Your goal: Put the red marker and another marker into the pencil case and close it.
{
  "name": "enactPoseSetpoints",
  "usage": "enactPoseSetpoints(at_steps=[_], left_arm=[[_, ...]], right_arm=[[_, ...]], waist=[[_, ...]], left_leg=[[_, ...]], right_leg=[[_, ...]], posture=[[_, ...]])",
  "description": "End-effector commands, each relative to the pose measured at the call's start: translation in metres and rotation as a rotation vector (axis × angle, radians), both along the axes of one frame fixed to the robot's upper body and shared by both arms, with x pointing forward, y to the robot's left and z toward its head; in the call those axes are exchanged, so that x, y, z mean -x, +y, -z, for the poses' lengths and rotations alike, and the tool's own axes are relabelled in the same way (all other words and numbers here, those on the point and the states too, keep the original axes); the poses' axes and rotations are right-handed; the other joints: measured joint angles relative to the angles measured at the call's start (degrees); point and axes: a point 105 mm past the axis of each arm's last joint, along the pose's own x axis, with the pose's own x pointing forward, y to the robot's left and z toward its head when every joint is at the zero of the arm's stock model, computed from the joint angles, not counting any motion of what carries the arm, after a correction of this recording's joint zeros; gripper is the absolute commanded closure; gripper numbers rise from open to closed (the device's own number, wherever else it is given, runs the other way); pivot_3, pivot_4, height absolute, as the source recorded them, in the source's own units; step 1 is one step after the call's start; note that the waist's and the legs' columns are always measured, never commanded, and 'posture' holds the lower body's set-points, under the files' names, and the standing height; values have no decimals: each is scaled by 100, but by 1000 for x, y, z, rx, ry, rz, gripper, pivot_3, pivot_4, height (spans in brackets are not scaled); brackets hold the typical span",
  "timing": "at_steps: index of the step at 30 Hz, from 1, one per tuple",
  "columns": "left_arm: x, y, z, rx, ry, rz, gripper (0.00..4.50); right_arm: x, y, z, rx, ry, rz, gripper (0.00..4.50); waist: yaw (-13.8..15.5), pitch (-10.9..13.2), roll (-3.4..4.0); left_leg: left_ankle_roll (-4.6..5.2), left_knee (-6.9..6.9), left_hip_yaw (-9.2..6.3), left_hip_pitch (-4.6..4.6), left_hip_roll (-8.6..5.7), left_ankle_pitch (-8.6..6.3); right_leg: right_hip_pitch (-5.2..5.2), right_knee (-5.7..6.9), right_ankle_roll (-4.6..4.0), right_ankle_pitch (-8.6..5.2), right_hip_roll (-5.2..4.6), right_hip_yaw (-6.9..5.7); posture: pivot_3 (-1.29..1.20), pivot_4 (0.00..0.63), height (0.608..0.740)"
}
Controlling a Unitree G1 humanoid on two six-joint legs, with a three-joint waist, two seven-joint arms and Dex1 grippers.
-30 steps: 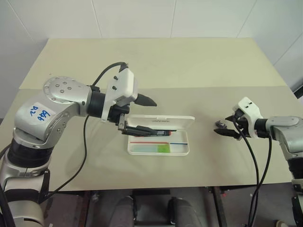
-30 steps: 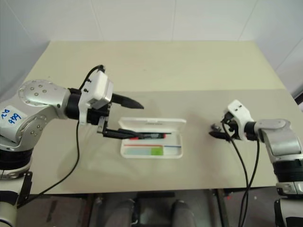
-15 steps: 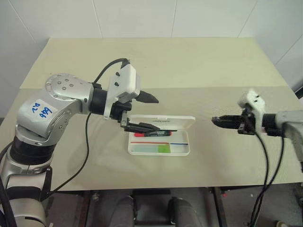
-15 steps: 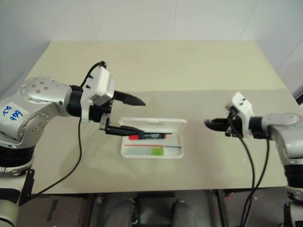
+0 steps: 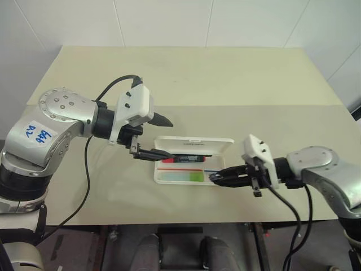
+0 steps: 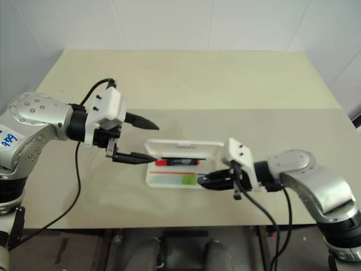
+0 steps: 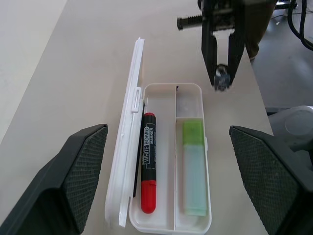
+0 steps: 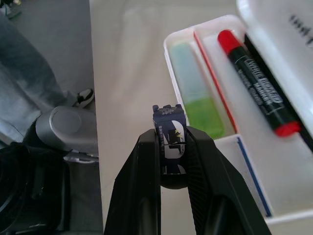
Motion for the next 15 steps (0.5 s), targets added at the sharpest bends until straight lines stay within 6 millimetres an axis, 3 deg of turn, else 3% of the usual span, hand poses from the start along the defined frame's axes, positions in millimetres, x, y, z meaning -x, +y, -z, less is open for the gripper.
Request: enactPoseSetpoints(at_steps=[1, 10, 15], left_arm=[[3, 2, -3, -5, -27, -10, 243], [3, 4, -3, -1, -27, -27, 243], [3, 4, -3, -2, -28, -34, 243]], right_arm=[[-9, 0, 3, 69, -95, -8, 4128], [-19, -3, 11, 115, -123, -11, 4128], [-23, -2, 11, 101, -123, 1, 2417]], waist=[[-8, 0, 0], [-16, 0, 0], [-17, 0, 0]], left_leg=[[0, -1, 0, 1, 1, 0], [0, -3, 2, 1, 2, 0], [0, -3, 2, 1, 2, 0]], right_leg=[[0, 0, 0, 0, 1, 0], [-4, 3, 0, 0, 2, 1], [-4, 2, 0, 0, 2, 1]], posture=[[0, 150, 740], [0, 150, 740], [0, 150, 740]])
